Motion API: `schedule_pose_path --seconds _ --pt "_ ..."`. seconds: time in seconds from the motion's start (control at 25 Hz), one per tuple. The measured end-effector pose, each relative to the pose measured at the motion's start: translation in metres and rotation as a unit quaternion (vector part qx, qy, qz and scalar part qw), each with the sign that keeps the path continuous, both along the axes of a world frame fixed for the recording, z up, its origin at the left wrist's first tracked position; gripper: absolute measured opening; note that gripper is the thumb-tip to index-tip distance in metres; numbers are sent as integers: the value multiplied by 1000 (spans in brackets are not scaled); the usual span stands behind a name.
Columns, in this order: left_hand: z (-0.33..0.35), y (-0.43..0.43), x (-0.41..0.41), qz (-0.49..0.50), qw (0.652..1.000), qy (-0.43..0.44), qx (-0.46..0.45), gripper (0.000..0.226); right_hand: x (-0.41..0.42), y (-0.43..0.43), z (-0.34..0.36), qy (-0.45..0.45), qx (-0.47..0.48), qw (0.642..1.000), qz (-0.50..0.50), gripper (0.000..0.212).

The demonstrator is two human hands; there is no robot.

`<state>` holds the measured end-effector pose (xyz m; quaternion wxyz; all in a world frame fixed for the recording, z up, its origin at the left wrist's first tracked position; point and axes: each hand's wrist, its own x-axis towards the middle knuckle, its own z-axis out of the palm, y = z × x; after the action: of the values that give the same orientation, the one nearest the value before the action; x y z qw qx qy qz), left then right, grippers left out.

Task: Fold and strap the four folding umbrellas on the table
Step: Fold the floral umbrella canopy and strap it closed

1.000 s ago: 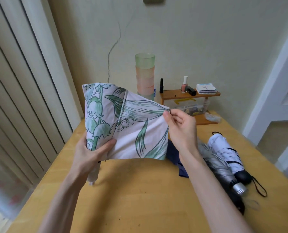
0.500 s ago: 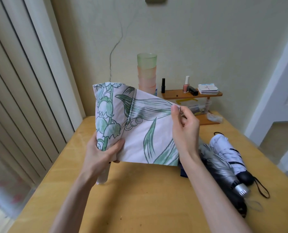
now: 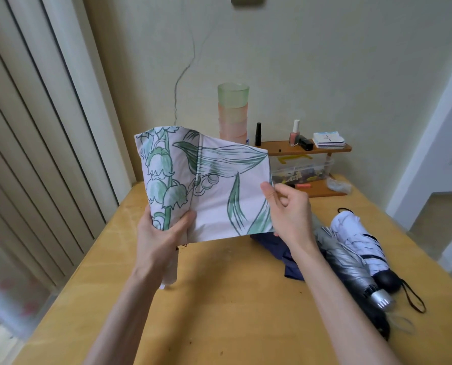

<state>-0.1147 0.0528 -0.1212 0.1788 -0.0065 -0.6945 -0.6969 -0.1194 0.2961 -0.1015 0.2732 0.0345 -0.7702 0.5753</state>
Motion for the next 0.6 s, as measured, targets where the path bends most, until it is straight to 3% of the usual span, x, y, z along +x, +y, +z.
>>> schedule_pose_path --seconds 0.24,0.44,0.52,0.6 --pt "0 1 1 7 999 -24 31 50 2 2 9 43 17 999 9 53" --pt "-1 7 -1 6 1000 -19 18 47 5 3 17 27 33 998 35 57" --pt "-1 6 -2 -10 999 -33 18 54 12 0 28 29 24 998 49 58" --pt "-4 2 -2 -46 997 -58 -4 77 23 -7 40 41 15 995 95 55"
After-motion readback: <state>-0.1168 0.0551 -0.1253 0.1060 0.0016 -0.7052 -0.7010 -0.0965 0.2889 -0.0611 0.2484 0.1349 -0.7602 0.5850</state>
